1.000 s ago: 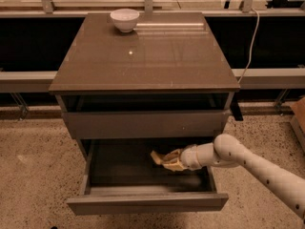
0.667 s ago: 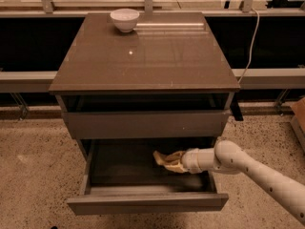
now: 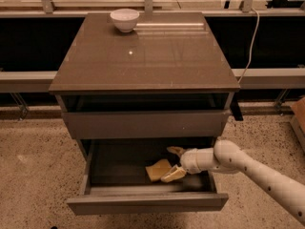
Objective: Place sponge into middle drawer
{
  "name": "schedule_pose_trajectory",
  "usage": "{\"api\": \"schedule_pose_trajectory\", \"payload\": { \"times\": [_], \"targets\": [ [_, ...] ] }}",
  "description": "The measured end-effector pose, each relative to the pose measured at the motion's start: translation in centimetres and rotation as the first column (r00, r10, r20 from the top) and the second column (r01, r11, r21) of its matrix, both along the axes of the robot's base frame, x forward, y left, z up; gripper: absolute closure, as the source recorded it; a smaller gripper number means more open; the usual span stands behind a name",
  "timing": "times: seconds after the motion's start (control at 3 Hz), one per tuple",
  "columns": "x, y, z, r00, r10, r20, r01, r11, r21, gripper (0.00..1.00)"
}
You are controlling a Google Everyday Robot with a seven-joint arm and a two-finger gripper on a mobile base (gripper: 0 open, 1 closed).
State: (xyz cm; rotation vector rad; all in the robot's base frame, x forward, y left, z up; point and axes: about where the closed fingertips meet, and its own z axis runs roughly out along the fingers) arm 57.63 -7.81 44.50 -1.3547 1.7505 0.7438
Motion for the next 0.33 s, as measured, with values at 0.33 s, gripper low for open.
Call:
{"api": "schedule_pose_trajectory", "payload": {
  "times": [0.33],
  "targets": [
    [-0.01,0.02,-0.01,1.0,0.0,0.0,0.0,1.0,0.0,0.0]
  ]
}}
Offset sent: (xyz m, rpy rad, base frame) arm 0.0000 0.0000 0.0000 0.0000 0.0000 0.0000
